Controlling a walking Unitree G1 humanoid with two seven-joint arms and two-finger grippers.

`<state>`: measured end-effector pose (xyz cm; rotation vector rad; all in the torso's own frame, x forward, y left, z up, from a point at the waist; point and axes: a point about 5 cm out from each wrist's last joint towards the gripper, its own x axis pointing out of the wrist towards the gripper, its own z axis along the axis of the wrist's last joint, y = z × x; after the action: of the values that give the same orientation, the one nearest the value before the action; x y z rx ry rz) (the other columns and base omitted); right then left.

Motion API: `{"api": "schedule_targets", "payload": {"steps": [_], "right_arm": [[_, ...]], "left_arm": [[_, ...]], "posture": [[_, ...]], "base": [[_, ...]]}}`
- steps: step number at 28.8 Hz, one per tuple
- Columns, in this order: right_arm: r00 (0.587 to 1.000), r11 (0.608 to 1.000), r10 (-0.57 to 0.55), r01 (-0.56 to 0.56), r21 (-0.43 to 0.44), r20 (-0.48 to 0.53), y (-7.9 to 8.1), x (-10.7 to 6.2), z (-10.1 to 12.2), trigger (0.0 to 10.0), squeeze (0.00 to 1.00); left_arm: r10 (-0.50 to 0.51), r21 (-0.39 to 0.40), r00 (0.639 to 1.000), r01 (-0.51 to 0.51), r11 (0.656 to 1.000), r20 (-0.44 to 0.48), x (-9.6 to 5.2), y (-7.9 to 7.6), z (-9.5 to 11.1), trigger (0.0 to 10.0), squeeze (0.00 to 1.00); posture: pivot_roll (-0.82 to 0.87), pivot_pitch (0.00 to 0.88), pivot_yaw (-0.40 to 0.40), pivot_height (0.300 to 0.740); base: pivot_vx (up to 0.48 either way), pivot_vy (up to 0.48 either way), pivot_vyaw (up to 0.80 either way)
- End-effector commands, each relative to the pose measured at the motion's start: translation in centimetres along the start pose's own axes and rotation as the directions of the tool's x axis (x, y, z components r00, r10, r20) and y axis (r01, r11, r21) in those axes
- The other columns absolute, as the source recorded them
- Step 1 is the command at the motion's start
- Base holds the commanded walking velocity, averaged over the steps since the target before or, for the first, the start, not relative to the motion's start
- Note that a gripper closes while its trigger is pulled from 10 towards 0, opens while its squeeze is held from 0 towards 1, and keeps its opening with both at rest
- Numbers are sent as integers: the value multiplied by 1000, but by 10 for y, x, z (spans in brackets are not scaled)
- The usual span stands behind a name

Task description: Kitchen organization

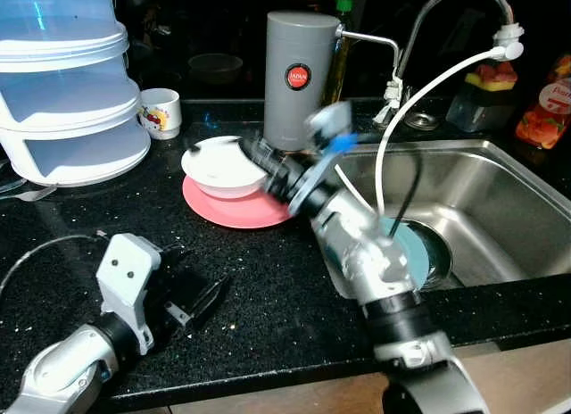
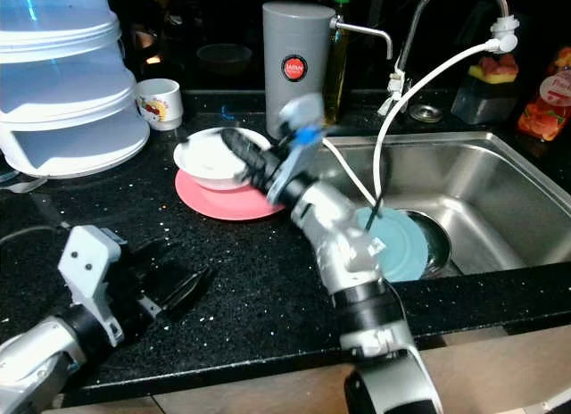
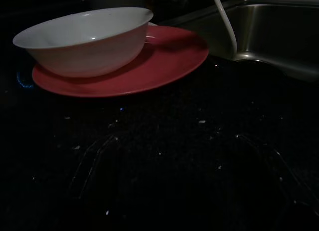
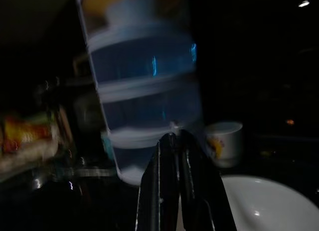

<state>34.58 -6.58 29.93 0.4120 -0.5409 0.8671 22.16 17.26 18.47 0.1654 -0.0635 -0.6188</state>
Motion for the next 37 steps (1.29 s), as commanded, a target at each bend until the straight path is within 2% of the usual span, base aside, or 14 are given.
{"api": "schedule_targets", "payload": {"steps": [1, 4, 7, 9, 13, 16, 19, 21, 25, 28, 33, 34, 35, 37], "right_arm": [[999, 997, -32, 30, 68, 32, -6, -2, 8, 824, 0], [989, 988, -106, 93, 121, 105, -27, -10, 31, 1216, 0], [976, 981, -193, 191, 26, 105, -49, -16, 52, 1804, 0], [964, 964, -251, 257, -67, 91, -65, -20, 71, 471, 0], [960, 946, -273, 281, -162, 67, -74, -24, 85, 353, 0], [956, 930, -293, 291, -226, 25, -81, -29, 94, 0, 0], [931, 902, -325, 254, -349, -165, -95, -48, 98, 0, 0], [922, 899, -331, 244, -363, -201, -98, -52, 98, 0, 0], [861, 905, -348, 205, -372, -372, -104, -68, 85, 0, 0], [765, 902, -369, 158, -401, -528, -109, -85, 62, 0, 0], [639, 883, -402, 83, -461, -656, -110, -98, 36, 0, 0], [639, 883, -402, 83, -461, -656, -110, -98, 36, 0, 0], [569, 860, -447, 61, -507, -690, -114, -104, 26, 0, 0], [530, 840, -484, 58, -539, -697, -118, -107, 21, 0, 0]], "left_arm": [[-19, -28, 998, 17, 999, -57, 2, -2, -12, 10000, 0], [-40, -11, 999, 40, 999, -25, 11, -3, -5, 10000, 0], [-70, -4, 997, 70, 998, 22, 25, -6, 5, 10000, 0], [-126, 1, 991, 126, 992, 51, 34, -12, 11, 10000, 0], [-167, 7, 984, 167, 986, 62, 39, -17, 14, 10000, 0], [-184, 11, 981, 183, 983, 64, 41, -18, 14, 10000, 0], [-195, 14, 979, 194, 981, 61, 42, -18, 14, 10000, 0], [-197, 14, 979, 197, 980, 61, 42, -18, 14, 10000, 0], [-215, 11, 975, 215, 977, 60, 45, -21, 14, 10000, 0], [-242, 11, 969, 242, 970, 57, 47, -24, 14, 10000, 0], [-256, 17, 965, 255, 967, 65, 52, -25, 16, 10000, 0], [-256, 17, 965, 255, 967, 65, 52, -25, 16, 10000, 0], [-265, 20, 961, 264, 964, 78, 59, -26, 18, 10000, 0], [-274, 20, 957, 273, 962, 91, 65, -27, 20, 10000, 0]], "posture": [[26, 48, -44, 740], [24, 47, -46, 740], [19, 44, -43, 740], [7, 42, -38, 740], [6, 42, -37, 740], [4, 40, -36, 740], [3, 36, -34, 740], [3, 36, -34, 740], [3, 35, -33, 740], [4, 30, -32, 740], [7, 26, -35, 740], [7, 26, -35, 740], [10, 29, -39, 740], [9, 30, -39, 740]], "base": [[0, 0, 0], [0, 0, 0], [0, 0, 0], [0, 0, 0], [0, 0, 0], [0, 0, 0], [0, 0, 0], [0, 0, 0], [0, 0, 0], [0, 0, 0], [0, 0, 0], [0, 0, 0], [0, 0, 0], [0, 0, 0]]}}
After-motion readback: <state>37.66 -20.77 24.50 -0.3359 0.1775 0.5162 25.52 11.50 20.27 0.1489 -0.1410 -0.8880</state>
